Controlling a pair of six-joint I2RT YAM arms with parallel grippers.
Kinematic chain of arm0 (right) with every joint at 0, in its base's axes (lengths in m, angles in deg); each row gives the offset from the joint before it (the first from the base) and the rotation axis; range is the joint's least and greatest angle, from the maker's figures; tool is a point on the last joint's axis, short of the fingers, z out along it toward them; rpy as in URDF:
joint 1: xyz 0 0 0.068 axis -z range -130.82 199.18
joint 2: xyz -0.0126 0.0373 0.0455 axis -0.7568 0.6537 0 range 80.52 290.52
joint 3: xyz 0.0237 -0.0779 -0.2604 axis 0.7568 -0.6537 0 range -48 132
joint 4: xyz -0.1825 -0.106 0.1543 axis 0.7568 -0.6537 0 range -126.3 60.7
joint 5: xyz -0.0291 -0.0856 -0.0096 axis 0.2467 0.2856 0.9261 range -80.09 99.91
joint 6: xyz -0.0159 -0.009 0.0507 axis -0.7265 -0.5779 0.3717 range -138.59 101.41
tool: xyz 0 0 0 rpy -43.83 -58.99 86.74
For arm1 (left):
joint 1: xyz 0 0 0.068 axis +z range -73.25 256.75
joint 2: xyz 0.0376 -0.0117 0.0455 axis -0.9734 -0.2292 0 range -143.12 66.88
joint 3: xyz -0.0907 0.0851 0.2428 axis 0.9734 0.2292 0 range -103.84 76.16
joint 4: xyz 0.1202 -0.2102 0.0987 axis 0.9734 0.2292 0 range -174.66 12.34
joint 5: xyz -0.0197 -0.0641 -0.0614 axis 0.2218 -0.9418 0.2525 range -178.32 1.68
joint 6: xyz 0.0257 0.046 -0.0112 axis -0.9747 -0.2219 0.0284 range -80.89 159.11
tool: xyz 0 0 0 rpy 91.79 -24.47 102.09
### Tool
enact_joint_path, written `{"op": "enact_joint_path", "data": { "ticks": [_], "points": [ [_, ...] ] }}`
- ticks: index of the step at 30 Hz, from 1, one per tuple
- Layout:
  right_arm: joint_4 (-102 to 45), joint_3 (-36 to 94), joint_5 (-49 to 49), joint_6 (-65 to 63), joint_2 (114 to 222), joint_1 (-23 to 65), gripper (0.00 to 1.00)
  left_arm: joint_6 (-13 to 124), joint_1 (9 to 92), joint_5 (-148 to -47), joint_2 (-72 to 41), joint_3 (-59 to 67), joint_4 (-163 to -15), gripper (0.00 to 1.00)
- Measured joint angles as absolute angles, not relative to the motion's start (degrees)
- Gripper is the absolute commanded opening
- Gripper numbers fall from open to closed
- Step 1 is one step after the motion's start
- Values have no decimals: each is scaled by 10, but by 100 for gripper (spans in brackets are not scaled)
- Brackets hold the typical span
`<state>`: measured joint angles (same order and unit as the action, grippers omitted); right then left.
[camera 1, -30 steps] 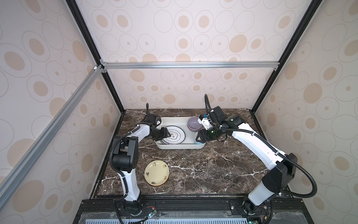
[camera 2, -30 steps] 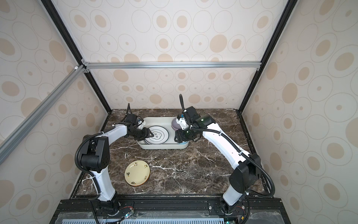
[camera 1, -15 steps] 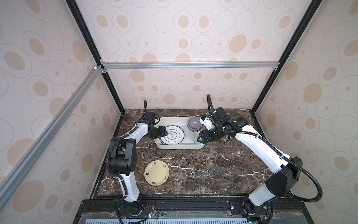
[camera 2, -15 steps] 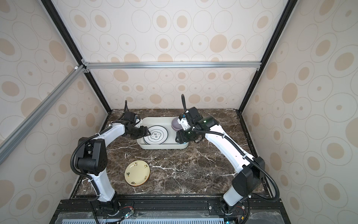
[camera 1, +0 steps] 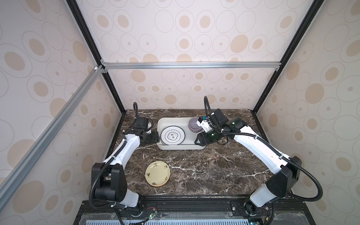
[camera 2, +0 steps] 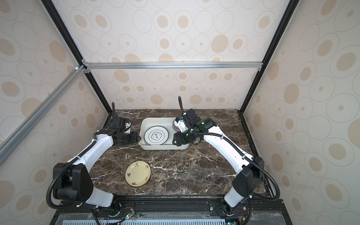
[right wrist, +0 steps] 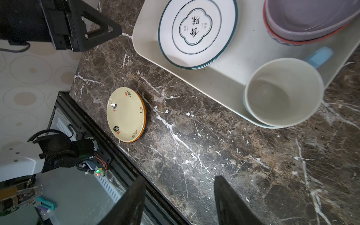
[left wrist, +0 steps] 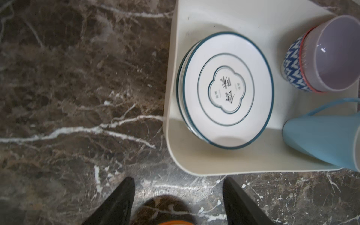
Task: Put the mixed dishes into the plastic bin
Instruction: 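Open the left gripper and move it down to the cream orange-rimmed plate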
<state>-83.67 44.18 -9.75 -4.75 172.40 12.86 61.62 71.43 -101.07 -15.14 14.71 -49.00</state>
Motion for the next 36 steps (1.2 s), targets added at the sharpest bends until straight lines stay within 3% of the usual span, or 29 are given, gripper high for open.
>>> {"op": "enact_joint_path", "data": {
  "ticks": [7,17,36],
  "points": [
    [-815,407,-125,-48,1724,106,59,673,716,-981,-15,311,-453,75],
    [-774,264,-142,-38,1643,102,59,758,716,-997,97,428,-443,81],
    [-765,158,-110,-19,1493,101,60,829,714,-1024,112,470,-454,80]
  ]
}}
